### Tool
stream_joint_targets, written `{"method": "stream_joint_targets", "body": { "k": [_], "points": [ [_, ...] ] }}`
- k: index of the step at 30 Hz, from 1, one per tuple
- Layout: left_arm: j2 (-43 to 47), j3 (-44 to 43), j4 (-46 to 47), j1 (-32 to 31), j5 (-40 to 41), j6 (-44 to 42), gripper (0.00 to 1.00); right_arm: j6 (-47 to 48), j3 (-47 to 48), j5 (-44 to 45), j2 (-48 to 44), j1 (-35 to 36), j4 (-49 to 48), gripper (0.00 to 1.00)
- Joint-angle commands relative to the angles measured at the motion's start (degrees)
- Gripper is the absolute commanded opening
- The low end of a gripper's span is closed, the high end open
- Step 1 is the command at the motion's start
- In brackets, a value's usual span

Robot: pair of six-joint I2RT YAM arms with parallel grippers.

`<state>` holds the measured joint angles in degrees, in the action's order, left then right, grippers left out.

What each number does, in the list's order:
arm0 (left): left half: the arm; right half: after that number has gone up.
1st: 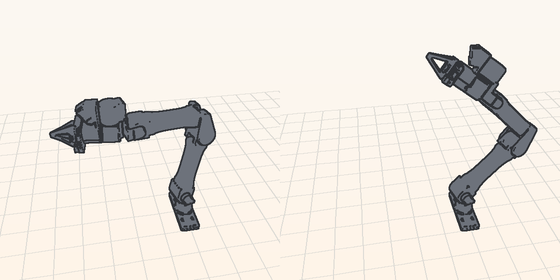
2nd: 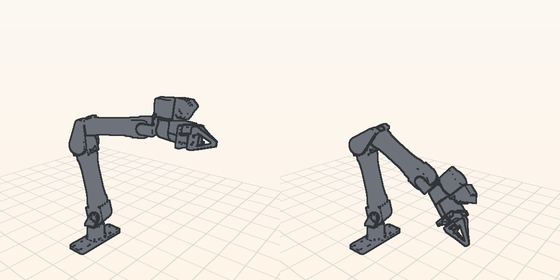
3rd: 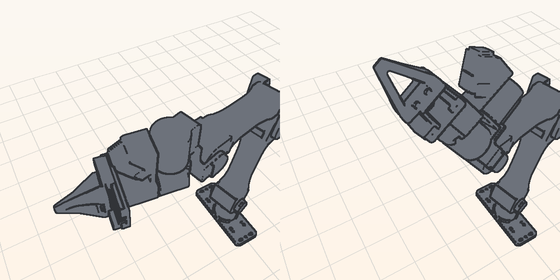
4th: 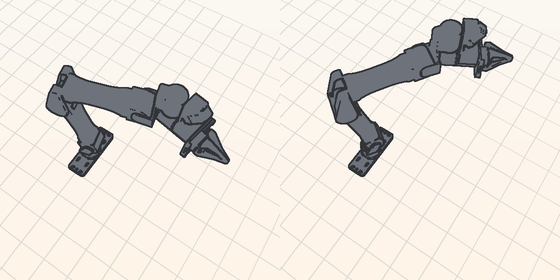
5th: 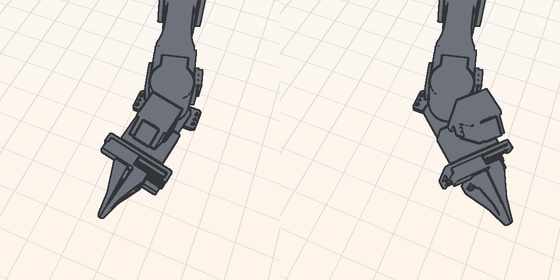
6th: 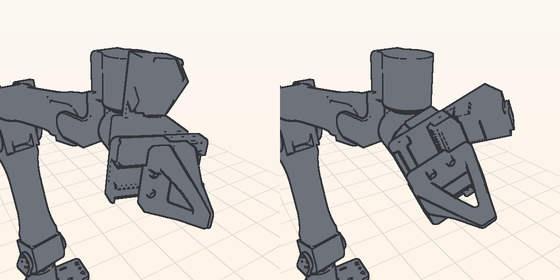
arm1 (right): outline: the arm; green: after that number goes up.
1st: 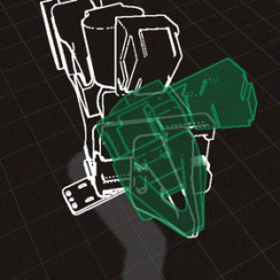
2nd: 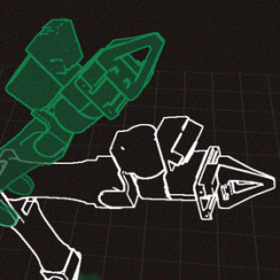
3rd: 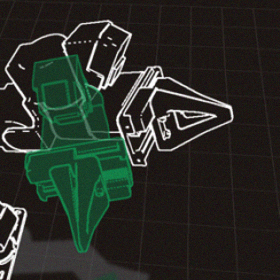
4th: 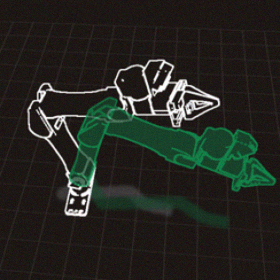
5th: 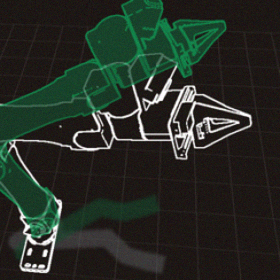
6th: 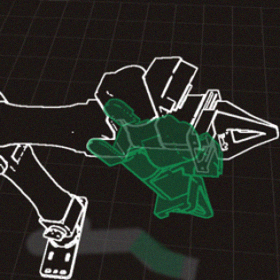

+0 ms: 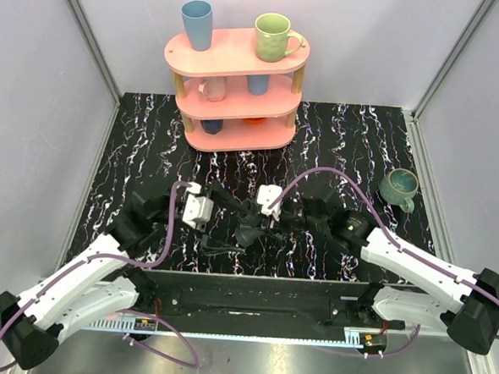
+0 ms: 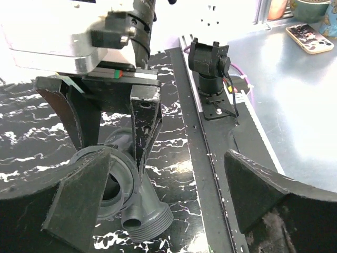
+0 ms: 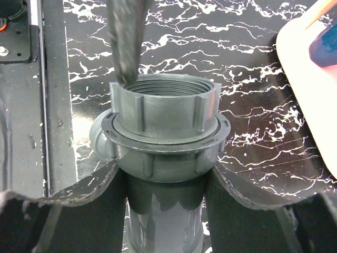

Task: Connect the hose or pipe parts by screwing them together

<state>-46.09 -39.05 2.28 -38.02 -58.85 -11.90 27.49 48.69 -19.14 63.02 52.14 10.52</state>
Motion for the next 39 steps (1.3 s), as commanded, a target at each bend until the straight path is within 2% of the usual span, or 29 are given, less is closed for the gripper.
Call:
{"method": "stream_joint_targets", "body": {
  "k": [1,3,4,8,9,10,11,12,14,15,18,21,24,26,33,36,39],
  "points": [
    [5.29,1.95,4.39,-0.12,5.11,0.81,0.98,-1.29,2.91,-1.43,-0.18,-0.72,-5.25,0.0],
    [7.4,3.01,7.72,-0.13,10.31,6.85,0.99,-0.86,2.82,-1.34,-0.01,-0.72,-5.25,0.0],
    [9.59,3.71,8.43,-0.12,15.64,8.81,0.99,-0.68,2.73,-1.26,-0.01,-0.72,-5.16,0.0],
    [12.86,3.37,8.18,-0.12,29.03,19.35,0.99,-0.06,2.64,-0.73,-0.01,-0.72,-5.25,0.0],
    [12.86,2.49,4.35,-0.12,32.71,26.16,0.99,-0.06,2.73,-0.64,-0.09,-0.72,-5.25,0.0],
    [11.64,-0.13,1.18,-0.21,41.01,29.45,0.99,-0.06,2.82,-0.81,-0.01,-0.72,-5.25,0.0],
    [10.59,-1.89,-1.99,-0.04,45.1,32.44,0.99,-0.15,2.9,-0.73,0.08,-0.81,-5.25,0.0],
    [9.1,-3.91,-9.16,0.05,47.57,35.34,0.99,-0.24,3.08,-0.9,0.08,-0.72,-5.25,0.0],
    [3.92,-10.41,-15.61,0.31,49.35,38.16,0.99,-0.33,3.17,-0.9,0.08,-0.72,-5.25,0.0],
    [2.16,-12.09,-20.6,0.32,49.62,43.05,0.99,-0.41,3.26,-0.9,0.26,-0.72,-5.25,0.0],
    [-2.77,-16.4,-26.43,0.66,48.49,52.55,0.98,-0.33,3.26,0.06,0.43,-0.72,-4.99,0.01],
    [-5.33,-17.64,-27.51,1.02,45.23,58.37,0.96,0.02,3.17,2.17,0.78,-0.64,-4.99,0.01],
    [-7.87,-18.08,-29.43,2.42,43.74,61.37,0.94,0.46,3.0,4.28,1.14,-0.64,-5.07,0.0],
    [-10.6,-18.26,-29.97,3.65,39.97,62.7,0.93,0.55,2.82,4.63,0.96,-0.64,-5.6,0.0],
    [-13.76,-14.83,-20.49,3.74,32.31,66.74,0.89,1.26,2.9,5.42,1.4,-0.64,-5.78,0.0],
    [-14.03,-13.16,-16.55,3.74,29.94,65.0,0.8,1.17,3.43,5.51,2.19,-0.64,-5.25,0.0],
    [-13.51,-10.62,-9.7,3.74,25.29,61.84,0.65,1.08,3.7,5.69,2.54,-0.64,-4.99,0.0]
  ]
}}
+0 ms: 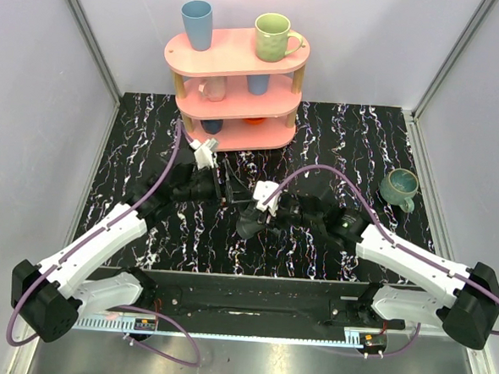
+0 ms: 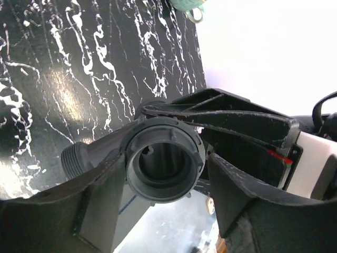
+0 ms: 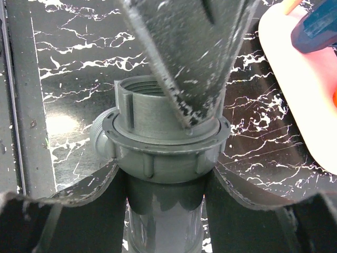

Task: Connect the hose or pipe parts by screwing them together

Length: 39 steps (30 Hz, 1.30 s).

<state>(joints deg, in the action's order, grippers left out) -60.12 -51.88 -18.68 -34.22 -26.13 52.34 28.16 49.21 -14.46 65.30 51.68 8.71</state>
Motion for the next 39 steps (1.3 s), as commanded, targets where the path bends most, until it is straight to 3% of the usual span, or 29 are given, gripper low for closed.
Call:
{"method": "stream_joint_targets", "body": {
  "k": [1,5,8,9,11,12,14,18,19,21,23,25,27,29,32,39],
  "points": [
    [0.53,3.09,12.16,-0.06,-8.75,-3.63,0.55,0.31,3.26,1.01,0.44,-0.18,-3.0,0.0],
    [1.23,3.62,13.4,-0.15,-10.52,-14.69,0.4,-0.48,4.14,-0.39,0.36,-0.27,-2.3,0.0],
    [3.95,6.52,17.43,-0.06,-14.46,-28.13,0.42,-1.27,4.75,-3.55,-0.08,-0.62,-1.59,0.0],
    [5.78,9.22,21.1,-0.06,-16.04,-36.08,0.43,-1.96,4.93,-4.86,-0.26,-1.23,-1.16,0.0],
    [7.64,12.22,24.9,-0.15,-23.94,-44.38,0.44,-2.76,5.54,-11.79,-0.26,-2.11,-0.28,0.01],
    [8.86,14.15,26.74,-0.15,-26.75,-54.0,0.42,-3.55,5.72,-14.17,-0.43,-2.55,0.25,0.01],
    [9.23,14.79,26.76,-0.06,-30.54,-61.0,0.35,-4.34,6.42,-21.29,0.0,-3.6,1.39,0.0],
    [4.6,10.42,13.08,-0.06,-40.82,-86.2,0.28,-4.09,6.6,-37.0,0.97,-4.74,7.09,0.0],
    [3.0,8.74,9.14,-0.06,-43.54,-90.53,0.31,-3.56,6.51,-41.66,1.32,-4.83,8.07,0.0],
    [-1.64,3.66,-1.25,-0.15,-43.92,-100.18,0.41,-4.87,6.42,-41.18,2.2,-4.92,8.77,0.0],
    [-3.68,1.87,-2.42,-0.15,-43.22,-102.08,0.99,-5.31,6.42,-39.16,2.9,-4.92,9.48,0.0],
    [-3.96,3.0,4.4,-0.06,-41.47,-93.86,0.99,-6.1,6.07,-34.86,2.82,-4.92,9.66,0.0],
    [-1.42,7.11,17.5,0.12,-38.66,-84.3,0.99,-6.98,4.76,-32.05,2.03,-4.92,9.66,0.02],
    [0.52,8.8,21.65,0.11,-34.35,-82.75,0.99,-7.94,3.97,-28.97,1.41,-4.92,9.57,0.04],
    [3.42,9.34,18.87,0.11,-27.77,-84.93,0.99,-9.61,3.88,-26.33,0.54,-5.1,9.66,0.04],
    [8.87,14.77,20.95,0.2,-9.31,-80.83,0.99,-10.58,2.38,-25.53,-4.65,-5.1,6.94,0.04]
  ]
}}
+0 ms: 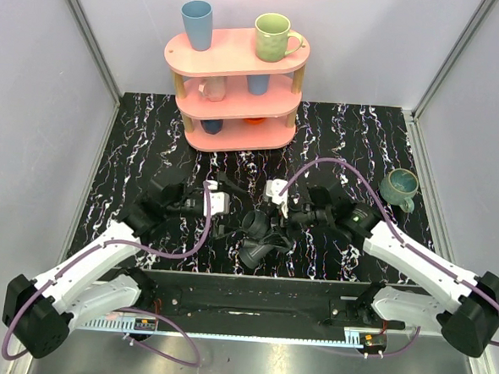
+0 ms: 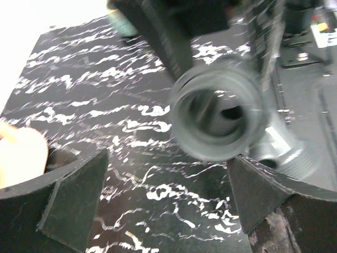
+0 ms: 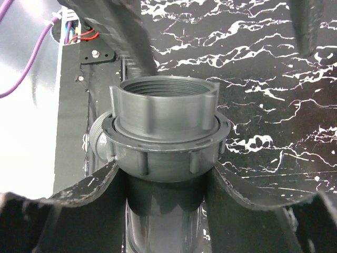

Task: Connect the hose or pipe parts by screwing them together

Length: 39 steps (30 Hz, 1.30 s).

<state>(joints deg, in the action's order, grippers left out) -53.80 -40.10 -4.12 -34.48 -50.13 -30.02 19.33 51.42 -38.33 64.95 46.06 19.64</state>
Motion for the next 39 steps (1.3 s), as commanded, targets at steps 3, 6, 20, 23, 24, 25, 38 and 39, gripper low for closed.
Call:
{"method": "stream_joint_targets", "body": {
  "k": [3,6,20,23,24,25,38,39],
  "points": [
    [4.66,5.02,8.25,0.47,19.53,3.46,0.99,-1.75,0.44,-1.4,-5.09,0.43,-4.17,0.04],
    [5.63,4.68,7.03,0.55,23.93,5.76,0.99,-1.84,0.88,-1.4,-4.92,0.43,-4.08,0.04],
    [4.77,-14.63,-13.18,0.55,21.05,42.39,0.99,-1.23,0.52,2.99,-4.92,0.43,-4.08,0.05],
    [2.92,-16.5,-13.55,0.47,21.39,49.85,0.95,-1.32,0.96,4.4,-3.52,0.52,-3.99,0.05],
    [2.65,-16.77,-13.55,0.47,19.3,50.58,0.92,-1.23,0.96,5.18,-3.34,0.52,-4.08,0.05],
    [2.3,-16.86,-13.46,0.38,19.11,51.54,0.9,-1.23,1.14,5.45,-2.9,0.52,-3.99,0.05],
    [-3.06,-16.42,-15.48,-4.89,22.79,52.61,0.68,-1.05,2.55,8.0,-1.14,0.43,-3.99,0.06],
    [-3.24,-16.42,-15.74,-4.98,22.88,52.43,0.68,-1.05,2.63,8.18,-1.14,0.52,-3.91,0.06]
  ]
}}
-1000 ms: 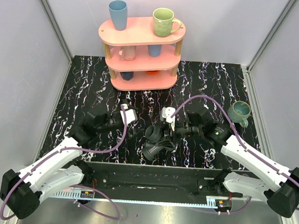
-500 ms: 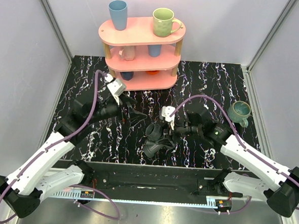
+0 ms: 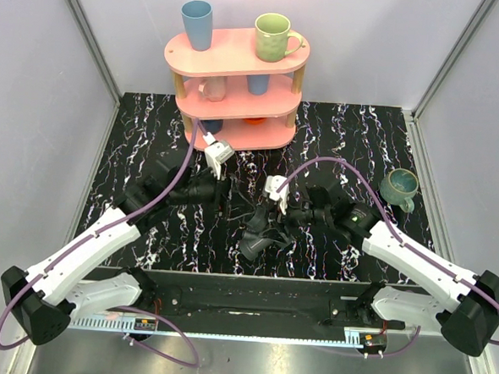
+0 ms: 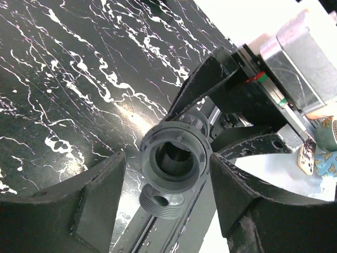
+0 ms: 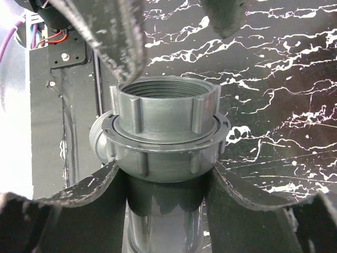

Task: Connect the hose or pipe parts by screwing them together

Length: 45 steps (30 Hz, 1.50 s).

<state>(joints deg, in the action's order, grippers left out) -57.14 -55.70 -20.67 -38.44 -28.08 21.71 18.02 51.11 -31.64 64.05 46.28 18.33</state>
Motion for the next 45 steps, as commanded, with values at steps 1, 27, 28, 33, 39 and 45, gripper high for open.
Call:
{"method": "stream_joint_targets", "body": {
  "k": [1,27,28,33,39,45],
  "points": [
    [0.02,-0.64,0.72,-1.2,0.92,0.52,0.68,0.26,3.03,1.58,-0.16,0.3,-2.77,0.06],
    [-0.95,7.01,-2.27,-2.61,13.1,-8.88,0.42,-2.46,3.65,-3.69,-3.58,0.04,-5.32,0.03],
    [-1.65,6.84,-2.62,-2.52,14.79,-8.88,0.43,-2.55,3.12,-4.04,-4.45,-0.05,-5.58,0.03],
    [-4.2,5.17,-4.47,-2.35,25.06,-8.8,0.51,-3.43,2.15,-3.61,-6.13,-0.32,-5.76,0.03],
    [-4.47,3.41,-5.26,-0.16,34.82,-8.44,0.78,-5.98,0.04,0.78,-7.98,-0.75,-5.76,0.04],
    [-1.31,2.27,-4.82,2.58,42.21,-10.72,0.99,-9.67,0.56,7.46,-5.35,-4.43,-4.79,0.06]
  ]
}}
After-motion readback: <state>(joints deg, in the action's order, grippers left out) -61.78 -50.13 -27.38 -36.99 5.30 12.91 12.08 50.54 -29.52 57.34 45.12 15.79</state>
